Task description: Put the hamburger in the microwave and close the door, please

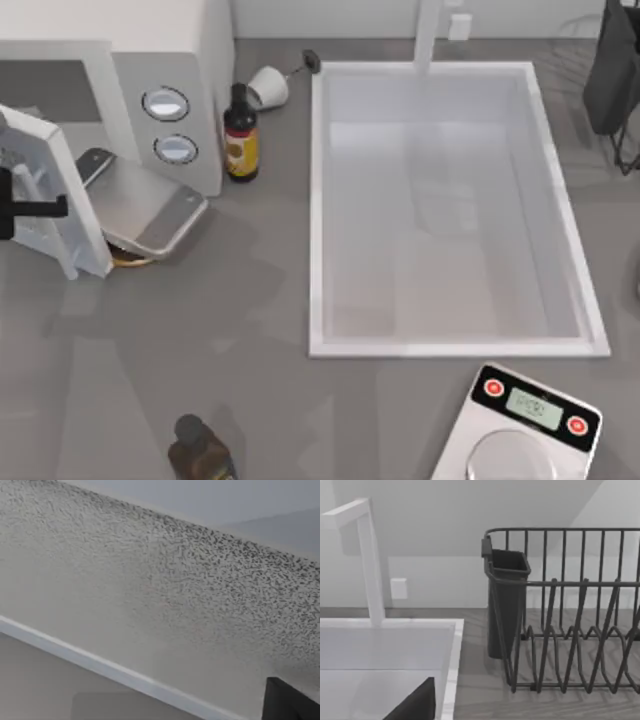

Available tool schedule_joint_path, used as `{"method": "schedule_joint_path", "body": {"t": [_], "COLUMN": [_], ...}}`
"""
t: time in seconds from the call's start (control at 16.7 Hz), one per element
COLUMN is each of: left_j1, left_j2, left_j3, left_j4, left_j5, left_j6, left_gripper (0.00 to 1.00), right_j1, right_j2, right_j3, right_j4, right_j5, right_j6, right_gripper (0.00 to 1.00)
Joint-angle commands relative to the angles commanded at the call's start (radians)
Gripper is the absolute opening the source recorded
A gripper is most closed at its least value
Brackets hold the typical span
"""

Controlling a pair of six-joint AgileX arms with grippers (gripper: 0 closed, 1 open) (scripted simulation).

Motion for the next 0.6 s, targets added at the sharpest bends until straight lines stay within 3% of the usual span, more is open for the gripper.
{"method": "schedule_joint_path", "body": {"t": [0.24, 0.6], "left_j1": [-0.025, -0.036], "left_j2": [0.088, 0.021], "left_j3": [0.003, 0.023], "left_j4": [0.041, 0.036], "left_j5": [-0.05, -0.099], "left_j6": [-0.038, -0.009], "left_gripper": [0.0, 0.0], "right_j1": [0.0, 0.0], "right_j2": [0.0, 0.0], "right_j3": [0.0, 0.0], "right_j4": [0.0, 0.0], "right_j5": [0.0, 0.0], "right_j6": [0.0, 0.0], "right_gripper": [1.0, 1.0]}}
